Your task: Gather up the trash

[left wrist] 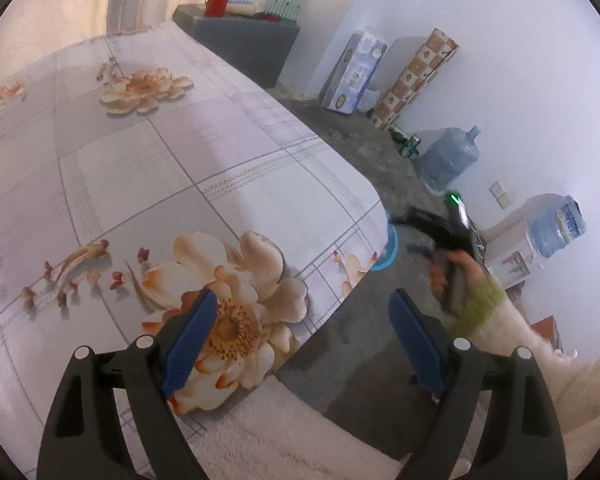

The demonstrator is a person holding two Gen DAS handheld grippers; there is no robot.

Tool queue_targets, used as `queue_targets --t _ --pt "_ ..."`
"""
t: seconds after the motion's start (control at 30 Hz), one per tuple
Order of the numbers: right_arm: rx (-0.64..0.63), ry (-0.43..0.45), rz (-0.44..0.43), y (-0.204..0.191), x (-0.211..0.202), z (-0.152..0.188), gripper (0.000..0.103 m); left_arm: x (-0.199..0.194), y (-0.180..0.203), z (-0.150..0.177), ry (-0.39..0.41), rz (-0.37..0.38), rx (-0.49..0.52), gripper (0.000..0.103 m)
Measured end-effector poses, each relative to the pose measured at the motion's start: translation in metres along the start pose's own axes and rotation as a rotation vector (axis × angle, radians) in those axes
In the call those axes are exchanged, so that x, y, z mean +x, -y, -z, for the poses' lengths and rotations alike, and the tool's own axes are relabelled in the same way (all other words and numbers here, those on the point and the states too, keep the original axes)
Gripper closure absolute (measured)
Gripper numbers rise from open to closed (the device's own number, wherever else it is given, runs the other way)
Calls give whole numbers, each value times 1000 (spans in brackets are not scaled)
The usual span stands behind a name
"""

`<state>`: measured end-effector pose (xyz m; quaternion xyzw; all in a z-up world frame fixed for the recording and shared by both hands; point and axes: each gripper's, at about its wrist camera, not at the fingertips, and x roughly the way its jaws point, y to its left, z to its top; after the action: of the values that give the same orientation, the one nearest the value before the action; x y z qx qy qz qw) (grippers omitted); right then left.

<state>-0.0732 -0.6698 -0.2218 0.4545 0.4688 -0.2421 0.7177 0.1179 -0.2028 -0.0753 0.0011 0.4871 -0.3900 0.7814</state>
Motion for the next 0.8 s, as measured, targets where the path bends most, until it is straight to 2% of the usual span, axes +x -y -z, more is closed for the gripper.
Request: queue_targets --t 0.03,0.13,0.23,0.3,0.37,0.47,0.57,0.63,0.8 --pt "42 -16 -40 10 -12 23 15 -2 1 1 9 -6 4 18" --pt "68 -36 -69 16 -35 78 15 -13 1 7 38 -45 4 18" --pt "6 -58 -7 9 -51 143 15 -27 -1 17 70 -96 -16 18" --pt "-53 -63 32 -3 -57 169 15 -37 -1 24 96 -141 -17 18" --pt "-159 -33 80 -27 -69 189 15 -49 1 30 133 -190 -10 18" --pt "-362 80 130 -77 -96 207 15 -70 3 42 205 -249 10 9" --pt "-538 263 133 -134 -133 220 8 -93 3 56 286 -290 13 6" --pt "-638 398 122 -170 -159 233 8 -105 0 65 319 -294 4 6" --pt "-746 583 43 -225 -200 266 8 -134 -6 82 381 -350 -35 6"
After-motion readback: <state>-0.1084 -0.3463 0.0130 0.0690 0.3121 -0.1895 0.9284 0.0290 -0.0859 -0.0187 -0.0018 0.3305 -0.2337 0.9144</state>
